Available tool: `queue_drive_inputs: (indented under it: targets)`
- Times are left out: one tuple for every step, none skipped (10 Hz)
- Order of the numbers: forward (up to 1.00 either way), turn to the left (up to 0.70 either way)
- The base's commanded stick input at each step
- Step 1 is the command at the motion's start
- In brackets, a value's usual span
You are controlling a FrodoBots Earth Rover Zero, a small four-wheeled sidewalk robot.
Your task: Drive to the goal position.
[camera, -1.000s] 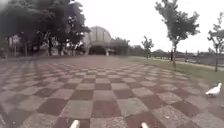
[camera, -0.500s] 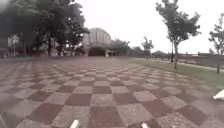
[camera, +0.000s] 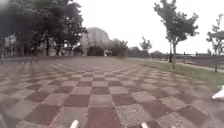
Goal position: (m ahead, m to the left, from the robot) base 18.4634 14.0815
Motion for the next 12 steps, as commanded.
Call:
queue_drive_inputs:
  targets:
    - [0.0,-0.45]
    - [0.0,-0.45]
    - [0.0,-0.45]
    - [0.0,-0.45]
    - [0.0,-0.45]
    - [0.0,-0.45]
    - [0.0,-0.45]
    - [0.0,-0.45]
    - [0.0,-0.45]
    - [0.0,-0.45]
    - [0.0,-0.45]
    - [0.0,-0.45]
